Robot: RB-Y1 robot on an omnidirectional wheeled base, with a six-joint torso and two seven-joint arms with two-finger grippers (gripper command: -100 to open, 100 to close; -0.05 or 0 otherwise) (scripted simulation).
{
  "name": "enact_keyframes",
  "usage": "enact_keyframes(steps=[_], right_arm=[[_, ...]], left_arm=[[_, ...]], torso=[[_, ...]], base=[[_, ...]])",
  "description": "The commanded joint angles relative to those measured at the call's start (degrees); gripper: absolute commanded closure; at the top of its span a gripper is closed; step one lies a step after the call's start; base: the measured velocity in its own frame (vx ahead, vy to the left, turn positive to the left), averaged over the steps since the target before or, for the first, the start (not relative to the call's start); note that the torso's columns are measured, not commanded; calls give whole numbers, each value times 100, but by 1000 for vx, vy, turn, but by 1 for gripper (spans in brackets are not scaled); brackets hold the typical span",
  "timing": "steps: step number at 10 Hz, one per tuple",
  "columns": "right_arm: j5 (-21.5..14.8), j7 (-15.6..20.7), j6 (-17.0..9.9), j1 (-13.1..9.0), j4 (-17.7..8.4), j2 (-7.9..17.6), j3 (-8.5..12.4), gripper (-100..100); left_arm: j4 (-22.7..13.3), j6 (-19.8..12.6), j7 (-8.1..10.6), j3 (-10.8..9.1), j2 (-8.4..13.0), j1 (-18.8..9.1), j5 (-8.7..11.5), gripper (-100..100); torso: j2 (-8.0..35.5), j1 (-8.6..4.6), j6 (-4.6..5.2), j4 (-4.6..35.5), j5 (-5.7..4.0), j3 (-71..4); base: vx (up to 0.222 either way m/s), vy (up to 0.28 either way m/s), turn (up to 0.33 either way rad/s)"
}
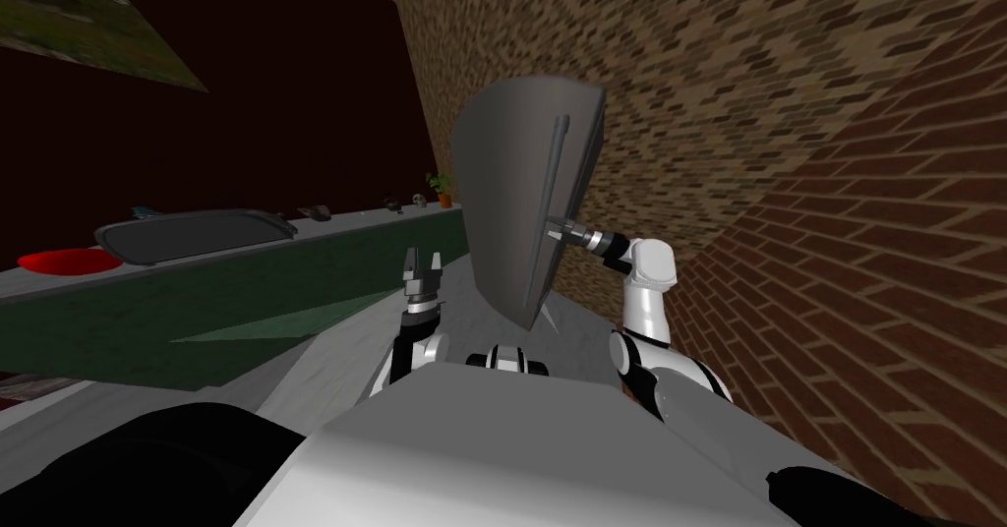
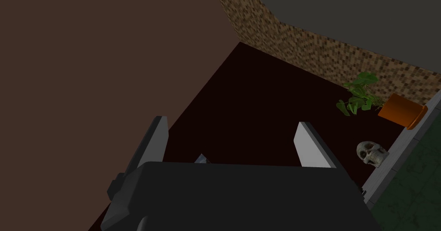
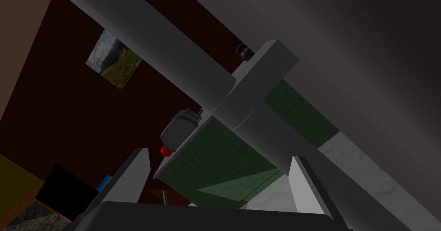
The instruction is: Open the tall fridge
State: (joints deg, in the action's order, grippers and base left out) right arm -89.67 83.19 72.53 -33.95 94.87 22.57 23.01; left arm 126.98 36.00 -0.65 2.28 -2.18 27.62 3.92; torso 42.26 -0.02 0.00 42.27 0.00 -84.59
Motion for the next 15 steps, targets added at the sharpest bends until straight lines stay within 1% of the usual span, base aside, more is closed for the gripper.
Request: enact_keyframes(steps=[1,2,3,4,5,6,7,8,9,11,12,14,15], right_arm=[[-292,275,139,-223,-159,196,40,-100],[-410,380,195,-304,-207,280,57,-100],[-347,305,147,-245,-160,217,37,-100],[-404,238,165,-328,-161,258,42,-100],[-388,280,157,-286,-149,236,37,-100],[-392,267,156,-291,-148,238,37,100],[-491,234,105,-268,-142,262,86,100],[-585,199,49,-256,-132,283,136,100],[-585,199,49,-256,-132,283,136,100],[-774,127,-61,-231,-111,324,235,100],[-774,127,-61,-231,-111,324,235,100],[-962,56,-172,-206,-90,366,334,100],[-962,56,-172,-206,-90,366,334,100]], left_arm=[[0,0,0,0,0,0,0,0],[0,0,0,0,0,0,0,0],[0,0,0,0,0,0,0,0],[0,0,0,0,0,-1,0,0],[0,0,0,0,0,0,0,0],[0,0,0,0,0,0,0,0],[0,0,0,-1,0,0,0,0],[0,0,0,1,-1,-1,0,0],[0,0,0,2,-3,-2,0,0],[0,-1,0,2,-2,-2,0,0],[0,-1,0,3,-3,-3,0,0],[0,0,0,2,-2,-2,0,0],[0,0,0,2,-3,-1,0,0]], torso=[[6,-1,0,2,-1,4],[8,-2,0,3,-1,5],[6,-3,1,2,-1,4],[8,-6,0,2,-2,5],[-6,21,-2,-1,5,-3],[0,6,0,0,3,-1],[14,-6,-5,10,0,7],[35,30,0,4,1,17],[44,63,2,2,10,27],[0,30,-20,10,14,-5],[1,49,-21,6,17,-4],[-24,36,-33,16,22,-22],[-20,66,-34,14,31,-23]], base=[[28,40,-18],[31,31,-17],[15,13,-4],[56,83,23],[36,53,1],[3,8,-10],[-81,136,-69],[-133,307,-136],[-118,245,-104],[-151,280,-87],[-134,258,-72],[-110,285,-99],[-159,259,-76]])
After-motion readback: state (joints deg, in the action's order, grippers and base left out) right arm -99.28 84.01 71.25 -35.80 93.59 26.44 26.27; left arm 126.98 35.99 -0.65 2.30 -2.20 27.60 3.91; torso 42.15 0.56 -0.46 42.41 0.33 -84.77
